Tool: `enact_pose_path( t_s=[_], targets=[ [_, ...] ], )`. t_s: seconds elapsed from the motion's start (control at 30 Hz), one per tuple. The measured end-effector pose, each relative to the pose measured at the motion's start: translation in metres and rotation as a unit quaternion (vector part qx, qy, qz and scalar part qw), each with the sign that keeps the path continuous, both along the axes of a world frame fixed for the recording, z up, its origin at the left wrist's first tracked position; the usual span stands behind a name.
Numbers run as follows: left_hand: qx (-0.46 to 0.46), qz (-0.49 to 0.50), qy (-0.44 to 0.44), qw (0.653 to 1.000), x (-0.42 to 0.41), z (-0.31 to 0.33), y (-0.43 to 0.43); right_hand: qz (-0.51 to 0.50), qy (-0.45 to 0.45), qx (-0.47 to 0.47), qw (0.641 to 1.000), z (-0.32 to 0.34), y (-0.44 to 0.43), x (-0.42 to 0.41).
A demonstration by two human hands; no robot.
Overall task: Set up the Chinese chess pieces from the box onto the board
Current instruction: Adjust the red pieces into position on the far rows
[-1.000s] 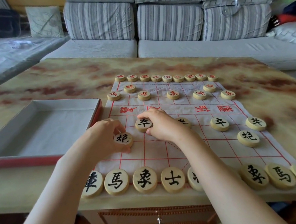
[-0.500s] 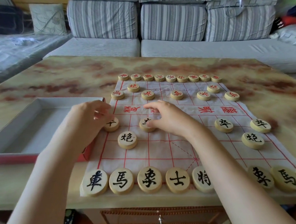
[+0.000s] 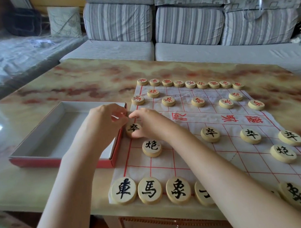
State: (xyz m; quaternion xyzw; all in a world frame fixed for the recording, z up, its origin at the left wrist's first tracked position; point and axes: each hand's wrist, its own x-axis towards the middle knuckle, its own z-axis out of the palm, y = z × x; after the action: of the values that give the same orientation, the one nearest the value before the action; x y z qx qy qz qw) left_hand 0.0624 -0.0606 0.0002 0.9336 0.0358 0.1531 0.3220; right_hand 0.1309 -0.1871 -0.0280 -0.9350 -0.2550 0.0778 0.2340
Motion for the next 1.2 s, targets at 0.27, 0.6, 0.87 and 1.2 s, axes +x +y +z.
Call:
enact_pose_path(
  t_s=[0.27,0.6,0.87,1.2],
  targets=[
    [-0.018,0.0,0.007,1.0,0.003,-0.002,0.003,0.009,-0.045,0.004,0.999,-0.019,0.003,0.003],
    [-0.015,-0.011,0.019,1.0,0.026,-0.008,-0.01,-0.045,0.007,0.042,0.998,0.026,-0.056,0.02],
    [0.093,-0.039,0.087,0.991,0.109,-0.01,-0.011,-0.096,0.023,-0.023,0.995,0.028,-0.105,0.08],
    [0.154,-0.128,0.12,0.972,0.166,-0.018,-0.003,-0.033,0.022,-0.058,0.998,0.006,-0.088,0.122]
  ],
)
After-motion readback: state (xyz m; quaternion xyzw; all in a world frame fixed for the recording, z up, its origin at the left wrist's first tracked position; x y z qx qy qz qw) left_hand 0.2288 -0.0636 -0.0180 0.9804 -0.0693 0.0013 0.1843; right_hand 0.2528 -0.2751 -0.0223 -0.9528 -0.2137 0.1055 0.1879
